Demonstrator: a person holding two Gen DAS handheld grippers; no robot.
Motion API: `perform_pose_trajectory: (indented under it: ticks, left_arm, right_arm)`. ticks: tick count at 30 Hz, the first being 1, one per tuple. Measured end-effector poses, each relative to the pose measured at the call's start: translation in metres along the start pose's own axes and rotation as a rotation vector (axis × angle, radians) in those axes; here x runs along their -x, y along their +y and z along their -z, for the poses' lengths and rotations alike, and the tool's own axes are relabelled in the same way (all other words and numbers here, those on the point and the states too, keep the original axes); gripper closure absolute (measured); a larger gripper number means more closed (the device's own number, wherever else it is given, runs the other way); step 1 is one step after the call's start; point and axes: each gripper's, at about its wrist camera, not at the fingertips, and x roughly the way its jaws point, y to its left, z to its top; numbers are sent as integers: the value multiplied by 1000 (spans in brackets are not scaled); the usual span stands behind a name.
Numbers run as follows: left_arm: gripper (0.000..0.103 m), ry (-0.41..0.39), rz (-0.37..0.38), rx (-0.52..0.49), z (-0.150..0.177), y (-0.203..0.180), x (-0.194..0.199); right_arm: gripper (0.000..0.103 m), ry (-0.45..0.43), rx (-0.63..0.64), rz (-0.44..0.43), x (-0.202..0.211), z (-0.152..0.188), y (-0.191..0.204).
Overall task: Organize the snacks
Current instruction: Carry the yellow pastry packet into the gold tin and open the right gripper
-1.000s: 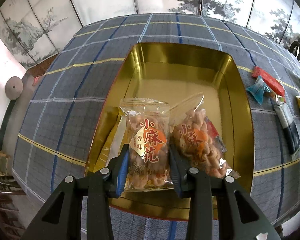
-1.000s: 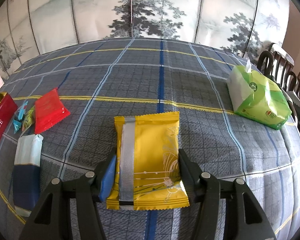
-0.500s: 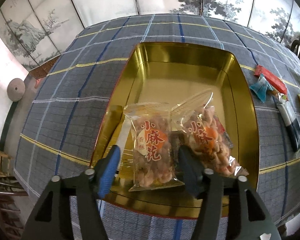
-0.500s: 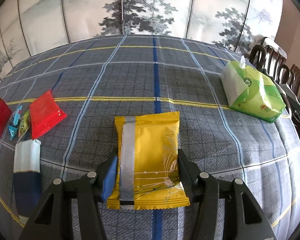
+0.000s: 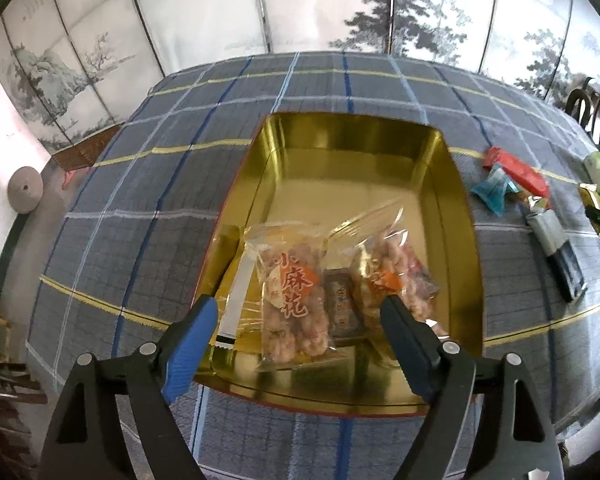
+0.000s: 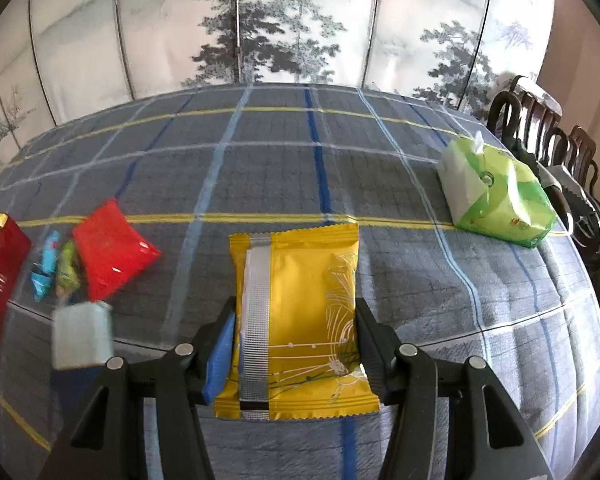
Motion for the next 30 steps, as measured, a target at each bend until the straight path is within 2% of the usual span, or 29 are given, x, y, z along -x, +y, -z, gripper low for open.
perform_pose_trajectory:
  ticks: [7, 16, 20, 23, 30]
  left_arm:
    - [18, -38, 40, 47, -2, 6, 15]
    - [16, -72, 26, 125, 4, 34, 37]
    - [16, -77, 13, 177, 9, 52, 43]
    - [16, -76, 0, 209, 13, 65, 46]
    - [16, -70, -25, 251, 23, 86, 51]
  right_arm:
    - [48, -44, 43, -104, 37, -7, 47]
    - [48, -31, 171, -291, 71, 2, 152]
    - [48, -25, 238, -349, 81, 7, 196]
    - [48, -16, 282, -376, 86, 13, 225]
    - [48, 0, 377, -378, 92, 31, 276]
